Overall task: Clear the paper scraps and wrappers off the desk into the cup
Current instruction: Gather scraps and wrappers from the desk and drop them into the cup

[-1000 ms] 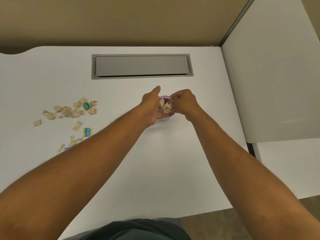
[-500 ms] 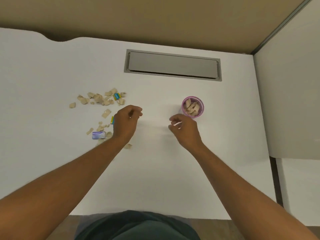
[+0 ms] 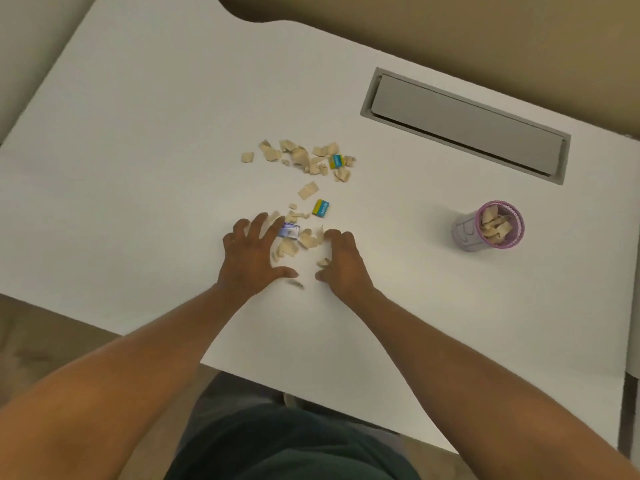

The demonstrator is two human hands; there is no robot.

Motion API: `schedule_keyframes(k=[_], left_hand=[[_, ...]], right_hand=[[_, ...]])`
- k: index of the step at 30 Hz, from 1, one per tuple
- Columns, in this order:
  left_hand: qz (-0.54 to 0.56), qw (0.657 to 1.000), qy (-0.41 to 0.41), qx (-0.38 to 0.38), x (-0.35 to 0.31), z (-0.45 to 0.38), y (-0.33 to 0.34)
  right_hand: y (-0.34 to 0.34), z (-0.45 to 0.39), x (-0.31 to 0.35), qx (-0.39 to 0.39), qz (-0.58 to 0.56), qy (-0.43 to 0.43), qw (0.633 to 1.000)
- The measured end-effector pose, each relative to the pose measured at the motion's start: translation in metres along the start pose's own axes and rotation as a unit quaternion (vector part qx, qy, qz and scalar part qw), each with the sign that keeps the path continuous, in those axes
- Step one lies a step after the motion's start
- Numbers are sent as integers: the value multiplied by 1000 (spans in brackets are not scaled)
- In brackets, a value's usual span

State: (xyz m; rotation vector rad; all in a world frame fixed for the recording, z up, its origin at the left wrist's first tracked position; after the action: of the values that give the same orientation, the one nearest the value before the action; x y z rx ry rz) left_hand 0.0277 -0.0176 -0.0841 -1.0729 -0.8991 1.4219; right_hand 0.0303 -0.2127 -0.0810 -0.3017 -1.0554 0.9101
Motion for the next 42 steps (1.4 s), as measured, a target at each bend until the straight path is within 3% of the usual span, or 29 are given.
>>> schedule_keyframes(k=[6,8,11,13,15,19,24,31,36,39,42], left_hand=[[155,987,44,17,-22,-23,-10],[148,987,61,22,-22,-27,-14],[105,987,109,53,-25,-30,-15],[81,986,128,71,-26,-31,-16],[72,985,135,75,-25,-32,-18],[67,985,140,77,-27,-33,-23],[64,985,142,74,-32,-35,-25],[211,973,75,61,-18,-43,-20],[272,958,5,88,-14,-47,-11],[317,943,-39,92,-9,-45,-9],[364,923,-83,92,-8,-41,-7]], right_hand=[[-16,-30,36,-68,43,-82,993],[-24,-34,40,-82,139,-105,981],[-13,-42,34,-14,260,-100,960],[1,-43,33,22,304,-106,947],[8,-41,36,8,316,-117,941],[12,-31,40,-49,290,-118,949],[13,-25,41,-54,258,-96,960],[9,-32,41,-33,172,-48,983],[9,-41,38,-33,211,-33,976],[1,-37,29,-57,144,-9,988],[-18,-25,13,-113,-21,48,992]])
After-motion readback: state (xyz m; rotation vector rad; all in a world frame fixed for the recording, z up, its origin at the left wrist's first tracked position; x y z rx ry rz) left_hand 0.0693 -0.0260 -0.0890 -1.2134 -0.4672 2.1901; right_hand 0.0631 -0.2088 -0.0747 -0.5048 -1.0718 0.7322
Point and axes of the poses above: each hand's wrist, its own z-axis away from the middle knuckle, its own y-axis out of the palm, x = y × z, the point moved 8 cm from there along -z, towards the middle knuckle, and after that the axes turned 1 degree about x, right-handed, at the moved point
